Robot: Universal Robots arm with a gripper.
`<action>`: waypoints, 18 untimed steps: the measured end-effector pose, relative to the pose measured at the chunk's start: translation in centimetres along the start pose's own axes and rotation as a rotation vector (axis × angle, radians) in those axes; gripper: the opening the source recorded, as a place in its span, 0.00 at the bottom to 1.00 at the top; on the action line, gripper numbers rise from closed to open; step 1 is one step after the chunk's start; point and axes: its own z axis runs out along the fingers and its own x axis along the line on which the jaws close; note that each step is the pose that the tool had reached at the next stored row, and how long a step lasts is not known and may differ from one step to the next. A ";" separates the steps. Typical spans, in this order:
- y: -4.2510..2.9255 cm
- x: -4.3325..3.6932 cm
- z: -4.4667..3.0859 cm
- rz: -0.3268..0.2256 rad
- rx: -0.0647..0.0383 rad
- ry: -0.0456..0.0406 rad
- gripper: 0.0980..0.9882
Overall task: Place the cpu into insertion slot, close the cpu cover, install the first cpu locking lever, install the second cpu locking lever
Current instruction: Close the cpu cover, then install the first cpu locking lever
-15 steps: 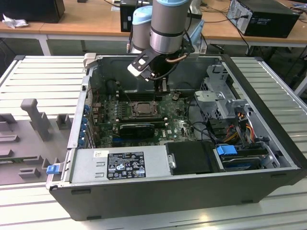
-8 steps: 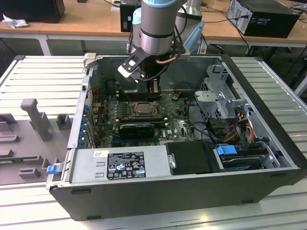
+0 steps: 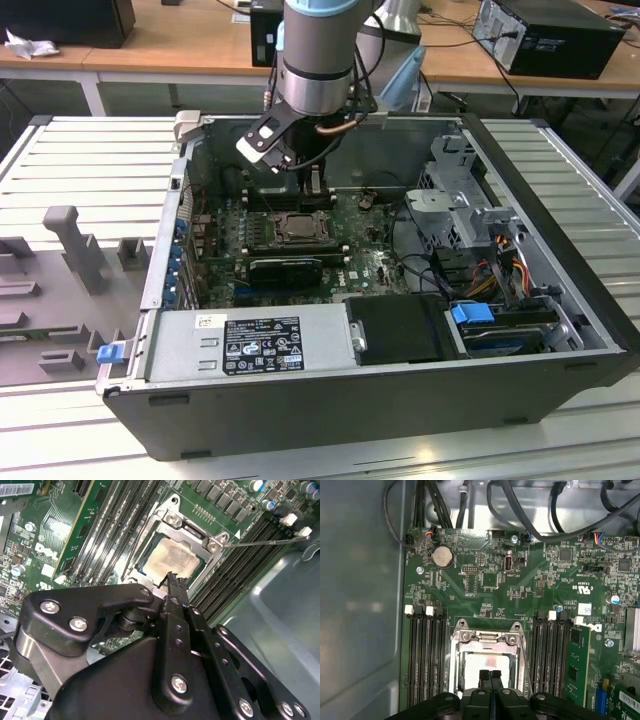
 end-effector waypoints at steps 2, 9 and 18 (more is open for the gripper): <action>-0.08 0.00 0.00 0.000 0.000 0.0001 0.01; -0.10 0.05 -1.08 0.000 0.000 0.0000 0.01; -0.10 0.24 -4.84 0.000 0.000 0.0001 0.01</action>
